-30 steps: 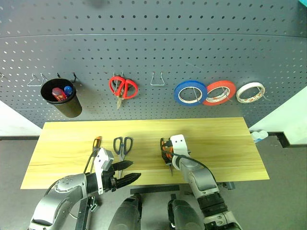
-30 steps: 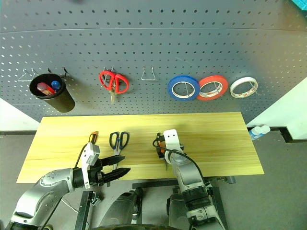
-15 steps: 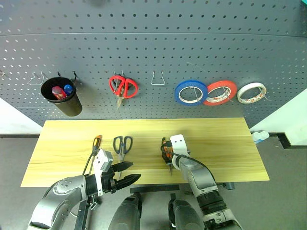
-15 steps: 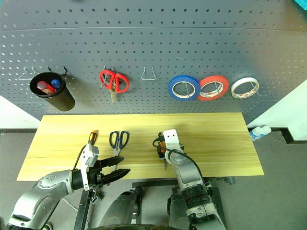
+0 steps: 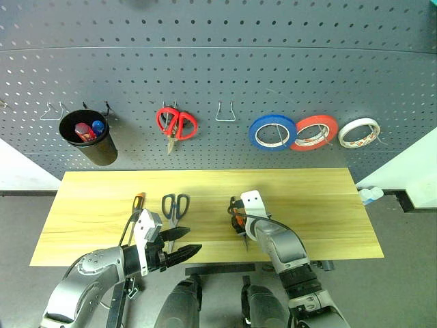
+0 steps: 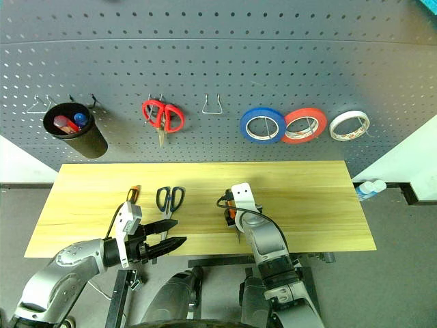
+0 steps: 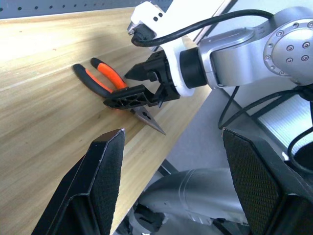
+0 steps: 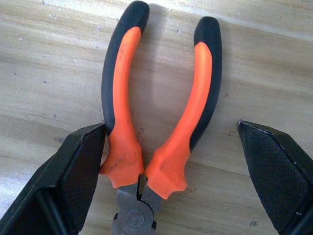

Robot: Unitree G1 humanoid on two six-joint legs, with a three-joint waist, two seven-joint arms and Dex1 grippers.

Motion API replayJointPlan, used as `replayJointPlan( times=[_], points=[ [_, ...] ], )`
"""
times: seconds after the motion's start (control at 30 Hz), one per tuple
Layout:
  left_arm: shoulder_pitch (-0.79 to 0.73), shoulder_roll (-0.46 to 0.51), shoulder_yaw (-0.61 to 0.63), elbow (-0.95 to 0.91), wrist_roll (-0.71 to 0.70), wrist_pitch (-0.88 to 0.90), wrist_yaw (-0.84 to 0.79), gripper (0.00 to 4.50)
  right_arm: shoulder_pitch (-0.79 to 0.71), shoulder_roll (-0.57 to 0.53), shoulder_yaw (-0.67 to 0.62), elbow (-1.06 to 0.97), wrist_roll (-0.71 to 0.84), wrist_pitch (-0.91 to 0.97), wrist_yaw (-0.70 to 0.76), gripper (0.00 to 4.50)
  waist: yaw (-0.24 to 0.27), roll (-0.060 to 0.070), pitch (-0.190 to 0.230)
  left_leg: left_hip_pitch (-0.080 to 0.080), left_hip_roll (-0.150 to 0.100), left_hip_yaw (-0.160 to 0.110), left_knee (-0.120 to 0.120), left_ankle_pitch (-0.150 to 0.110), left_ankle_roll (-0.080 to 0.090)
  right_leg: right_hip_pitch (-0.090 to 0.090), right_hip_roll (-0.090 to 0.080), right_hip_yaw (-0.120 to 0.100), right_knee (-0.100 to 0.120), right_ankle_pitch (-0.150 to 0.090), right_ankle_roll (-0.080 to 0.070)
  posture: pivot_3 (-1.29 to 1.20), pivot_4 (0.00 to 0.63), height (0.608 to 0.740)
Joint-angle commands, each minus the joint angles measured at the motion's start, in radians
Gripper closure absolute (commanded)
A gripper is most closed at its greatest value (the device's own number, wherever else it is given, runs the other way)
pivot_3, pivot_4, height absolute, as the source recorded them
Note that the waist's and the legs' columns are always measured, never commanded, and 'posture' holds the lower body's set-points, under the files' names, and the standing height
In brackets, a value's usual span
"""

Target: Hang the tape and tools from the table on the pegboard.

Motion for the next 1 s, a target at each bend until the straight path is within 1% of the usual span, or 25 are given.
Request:
replayJointPlan(
  times=[0.03, 0.27, 0.47, 0.57, 0.7, 0.77, 1.0],
  points=[
    [0.005, -0.004, 0.002, -0.010, 0.006, -0.021, 0.004, 1.18, 0.011, -0.015, 0.019, 0.003, 0.014, 0.089, 0.044, 0.03, 0.000, 0.000, 0.000, 0.000, 0.000, 0.000, 0.000, 0.000, 0.000, 0.000, 0.000, 0.000, 0.000, 0.000, 0.000, 0.12, 0.354, 0.738],
    [0.016, -0.011, 0.002, -0.023, 0.006, -0.026, 0.019, 1.18, 0.004, -0.029, 0.044, 0.000, 0.016, 0.133, 0.085, 0.03, 0.000, 0.000, 0.000, 0.000, 0.000, 0.000, 0.000, 0.000, 0.000, 0.000, 0.000, 0.000, 0.000, 0.000, 0.000, 0.12, 0.356, 0.738],
    [0.028, -0.014, -0.001, -0.031, 0.007, -0.032, 0.032, 1.18, -0.002, -0.032, 0.046, 0.009, 0.012, 0.129, 0.093, 0.03, 0.000, 0.000, 0.000, 0.000, 0.000, 0.000, 0.000, 0.000, 0.000, 0.000, 0.000, 0.000, -0.001, 0.000, 0.000, 0.13, 0.357, 0.738],
    [0.034, -0.014, -0.001, -0.035, 0.007, -0.034, 0.037, 1.18, -0.004, -0.034, 0.048, 0.014, 0.009, 0.117, 0.093, 0.61, 0.000, 0.000, 0.000, 0.000, 0.000, 0.000, 0.000, 0.000, 0.000, 0.000, 0.000, 0.000, -0.001, 0.000, 0.000, 0.14, 0.358, 0.738],
    [0.040, -0.013, -0.001, -0.039, 0.007, -0.036, 0.041, 1.18, -0.005, -0.034, 0.049, 0.015, 0.007, 0.110, 0.093, 1.85, 0.000, -0.001, 0.000, 0.000, 0.000, 0.000, 0.000, 0.000, 0.000, 0.000, -0.003, -0.003, -0.001, 0.000, 0.000, 0.14, 0.359, 0.738],
    [0.041, -0.012, 0.000, -0.040, 0.007, -0.037, 0.041, 1.18, -0.004, -0.033, 0.050, 0.014, 0.007, 0.109, 0.093, 2.36, 0.000, -0.001, 0.000, 0.000, 0.001, 0.000, -0.001, 0.000, -0.001, 0.000, -0.003, -0.003, -0.001, 0.000, 0.000, 0.14, 0.360, 0.738],
    [0.038, -0.015, -0.002, -0.036, 0.007, -0.038, 0.044, 1.18, -0.007, -0.035, 0.050, 0.025, 0.004, 0.095, 0.095, 2.39, 0.000, -0.001, 0.000, 0.000, 0.001, 0.000, -0.001, 0.000, -0.001, 0.000, -0.003, -0.004, -0.002, 0.000, 0.000, 0.14, 0.358, 0.738]
  ],
)
